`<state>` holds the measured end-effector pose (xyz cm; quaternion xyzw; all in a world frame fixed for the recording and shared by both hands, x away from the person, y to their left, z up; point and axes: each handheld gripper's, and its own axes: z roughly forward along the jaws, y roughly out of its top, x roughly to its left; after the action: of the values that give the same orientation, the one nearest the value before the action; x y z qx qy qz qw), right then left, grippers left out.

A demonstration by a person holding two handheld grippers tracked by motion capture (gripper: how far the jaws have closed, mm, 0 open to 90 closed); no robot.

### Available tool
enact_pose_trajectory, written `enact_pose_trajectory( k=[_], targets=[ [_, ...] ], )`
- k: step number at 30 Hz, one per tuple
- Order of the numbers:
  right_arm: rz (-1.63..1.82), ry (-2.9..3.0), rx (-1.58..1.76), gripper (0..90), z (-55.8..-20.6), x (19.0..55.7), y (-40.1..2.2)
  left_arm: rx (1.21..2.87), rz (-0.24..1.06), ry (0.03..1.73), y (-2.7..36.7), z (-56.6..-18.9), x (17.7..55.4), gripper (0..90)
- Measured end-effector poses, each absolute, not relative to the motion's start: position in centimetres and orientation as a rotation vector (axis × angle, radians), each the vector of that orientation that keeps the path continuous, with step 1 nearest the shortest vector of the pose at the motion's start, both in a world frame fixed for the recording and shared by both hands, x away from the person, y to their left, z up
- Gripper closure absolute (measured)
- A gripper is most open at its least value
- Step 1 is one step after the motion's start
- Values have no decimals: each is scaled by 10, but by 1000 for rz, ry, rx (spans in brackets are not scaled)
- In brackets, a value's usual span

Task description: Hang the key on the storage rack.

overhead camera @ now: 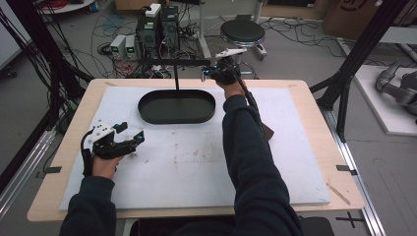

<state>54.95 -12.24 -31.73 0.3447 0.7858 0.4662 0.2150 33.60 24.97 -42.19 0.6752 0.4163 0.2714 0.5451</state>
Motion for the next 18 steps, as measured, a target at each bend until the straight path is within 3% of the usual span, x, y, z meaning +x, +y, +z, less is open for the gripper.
enact_pose_trajectory(
  k=[5, 6, 12, 13, 18],
  targets=[
    [1272, 2165, 985, 634, -315, 546, -131, 1604, 647, 987, 250, -422, 337, 225],
    [1268, 2148, 988, 544, -313, 541, -138, 1607, 646, 986, 250, -422, 336, 225],
    [1284, 2200, 897, 429, -311, 517, -166, 1610, 643, 993, 249, -423, 338, 225],
    [1249, 2236, 878, 358, -310, 506, -180, 1610, 642, 995, 249, -423, 338, 225],
    [1237, 2272, 875, 288, -310, 480, -213, 1606, 648, 1010, 250, -422, 337, 225]
  ],
)
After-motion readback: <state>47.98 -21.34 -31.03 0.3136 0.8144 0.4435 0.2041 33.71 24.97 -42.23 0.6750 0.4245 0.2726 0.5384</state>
